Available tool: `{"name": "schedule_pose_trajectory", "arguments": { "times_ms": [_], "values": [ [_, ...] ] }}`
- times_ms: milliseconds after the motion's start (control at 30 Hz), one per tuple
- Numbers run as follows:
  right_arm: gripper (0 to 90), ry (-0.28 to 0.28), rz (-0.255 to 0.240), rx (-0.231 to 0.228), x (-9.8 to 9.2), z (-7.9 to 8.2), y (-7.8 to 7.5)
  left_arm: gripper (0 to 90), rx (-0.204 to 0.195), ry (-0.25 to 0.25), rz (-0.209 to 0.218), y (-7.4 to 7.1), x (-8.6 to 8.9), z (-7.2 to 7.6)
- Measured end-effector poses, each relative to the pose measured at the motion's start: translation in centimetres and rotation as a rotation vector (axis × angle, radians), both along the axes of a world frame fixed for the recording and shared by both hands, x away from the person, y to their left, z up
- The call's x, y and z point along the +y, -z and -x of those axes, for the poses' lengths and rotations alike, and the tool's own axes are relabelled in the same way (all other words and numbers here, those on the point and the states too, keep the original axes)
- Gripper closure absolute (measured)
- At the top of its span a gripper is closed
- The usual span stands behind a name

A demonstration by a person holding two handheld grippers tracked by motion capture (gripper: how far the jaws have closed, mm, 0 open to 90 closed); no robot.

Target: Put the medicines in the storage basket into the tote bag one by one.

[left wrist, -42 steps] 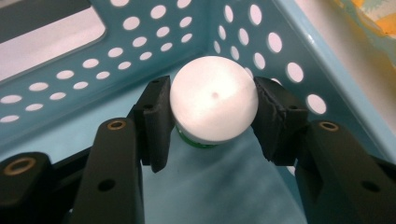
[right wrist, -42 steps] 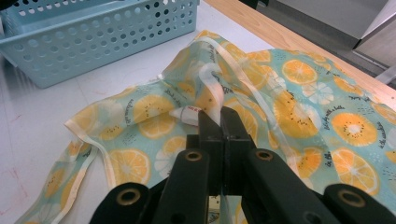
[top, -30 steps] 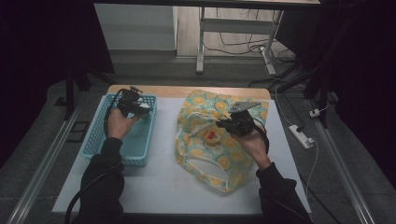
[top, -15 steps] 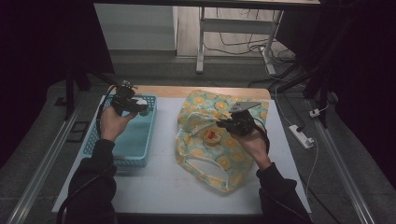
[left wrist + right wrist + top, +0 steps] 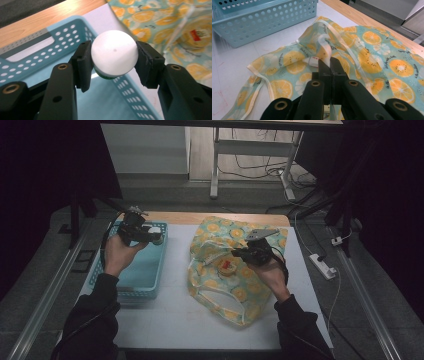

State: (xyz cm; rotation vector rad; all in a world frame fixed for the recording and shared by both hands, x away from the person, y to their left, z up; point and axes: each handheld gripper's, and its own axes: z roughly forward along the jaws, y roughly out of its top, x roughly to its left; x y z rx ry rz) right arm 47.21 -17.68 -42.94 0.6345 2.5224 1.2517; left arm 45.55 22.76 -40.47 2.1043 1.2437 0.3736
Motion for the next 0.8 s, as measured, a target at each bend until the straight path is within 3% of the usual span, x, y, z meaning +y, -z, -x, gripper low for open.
{"name": "schedule_pose_trajectory", "arguments": {
  "times_ms": [333,800],
  "values": [
    [89.4,0.003,-0.005,-0.002,-0.2,0.0,-0.1,50.5,-0.011,0.087,0.033,-0.5,-2.5,0.9],
    [89.4,0.006,-0.013,-0.01,-0.3,0.1,-0.3,50.5,-0.004,0.239,0.043,0.3,-7.9,2.0]
  ]
}}
